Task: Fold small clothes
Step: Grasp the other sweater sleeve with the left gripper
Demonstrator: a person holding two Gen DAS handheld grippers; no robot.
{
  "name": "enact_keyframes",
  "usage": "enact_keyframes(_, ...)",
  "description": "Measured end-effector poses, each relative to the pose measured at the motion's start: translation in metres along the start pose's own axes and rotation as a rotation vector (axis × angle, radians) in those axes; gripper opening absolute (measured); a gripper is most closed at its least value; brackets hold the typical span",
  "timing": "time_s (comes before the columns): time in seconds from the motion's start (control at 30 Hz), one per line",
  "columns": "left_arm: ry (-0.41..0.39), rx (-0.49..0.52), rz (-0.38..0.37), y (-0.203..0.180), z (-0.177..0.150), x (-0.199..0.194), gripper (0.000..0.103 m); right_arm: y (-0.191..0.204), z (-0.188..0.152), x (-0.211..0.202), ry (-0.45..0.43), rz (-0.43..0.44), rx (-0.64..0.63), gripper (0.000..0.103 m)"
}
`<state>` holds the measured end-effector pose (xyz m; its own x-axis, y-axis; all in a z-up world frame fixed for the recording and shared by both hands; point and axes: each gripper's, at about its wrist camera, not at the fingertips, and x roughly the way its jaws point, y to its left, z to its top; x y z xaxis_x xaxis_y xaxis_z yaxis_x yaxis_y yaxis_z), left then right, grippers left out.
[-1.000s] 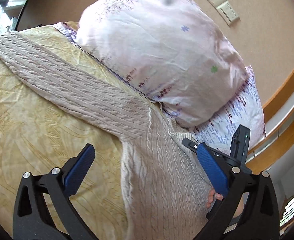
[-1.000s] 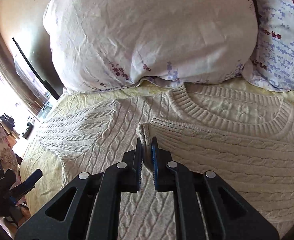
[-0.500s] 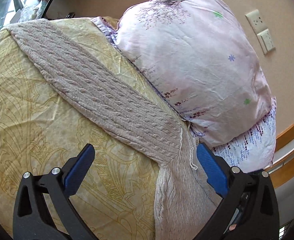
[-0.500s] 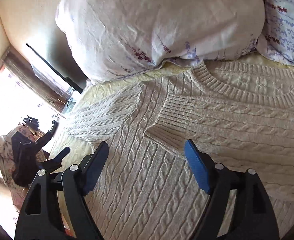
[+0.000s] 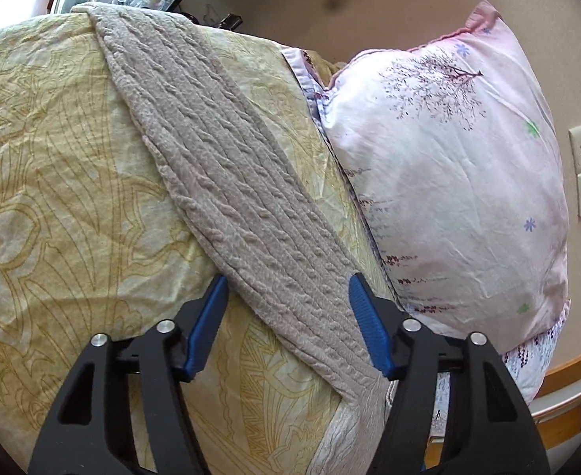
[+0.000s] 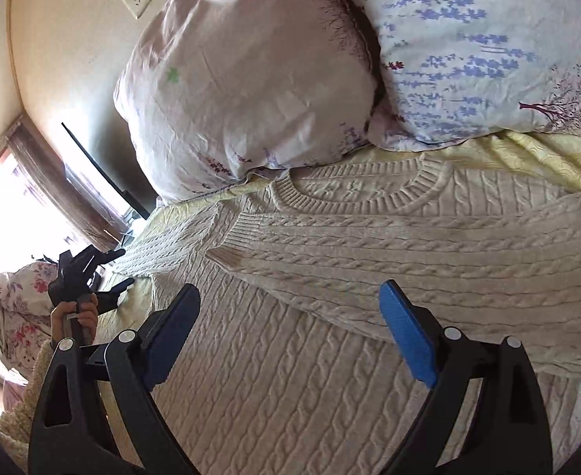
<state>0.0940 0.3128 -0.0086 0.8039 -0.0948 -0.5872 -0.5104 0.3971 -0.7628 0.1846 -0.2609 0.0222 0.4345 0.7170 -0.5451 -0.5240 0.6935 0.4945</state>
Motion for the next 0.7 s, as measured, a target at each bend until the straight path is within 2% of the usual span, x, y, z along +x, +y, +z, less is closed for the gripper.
enact_keyframes(0.2,-0.043,-0.15,-0.017,0.024,0.016,0.004,0.027,-0.022,-0.001,-0.025,-0.061,-0.032,-0.054,0.094)
enact_keyframes(0.27,-0.056,-0.185,-0.033,0.031,0.019,0.003,0.024,-0.028,-0.002,-0.033,-0.106,-0.044,-0.091,0.094)
enact_keyframes(0.3,-0.063,-0.189,-0.029,0.033,0.019,0.004,0.019,-0.031,-0.003,-0.037,-0.135,-0.055,-0.113,0.094)
enact_keyframes(0.37,-0.076,-0.176,-0.019,0.033,0.019,0.003,0.015,-0.039,-0.007,-0.044,-0.188,-0.061,-0.133,0.094)
enact_keyframes(0.53,-0.103,-0.163,-0.024,0.031,0.019,0.005,0.008,-0.055,-0.008,-0.066,-0.263,-0.016,-0.089,0.094)
enact_keyframes(0.6,-0.135,-0.138,-0.053,0.018,0.017,0.003,0.007,-0.059,-0.006,-0.075,-0.296,-0.008,-0.075,0.096)
enact_keyframes(0.7,-0.164,-0.07,-0.153,-0.016,0.008,-0.008,0.007,-0.068,-0.004,-0.084,-0.326,0.026,-0.033,0.096)
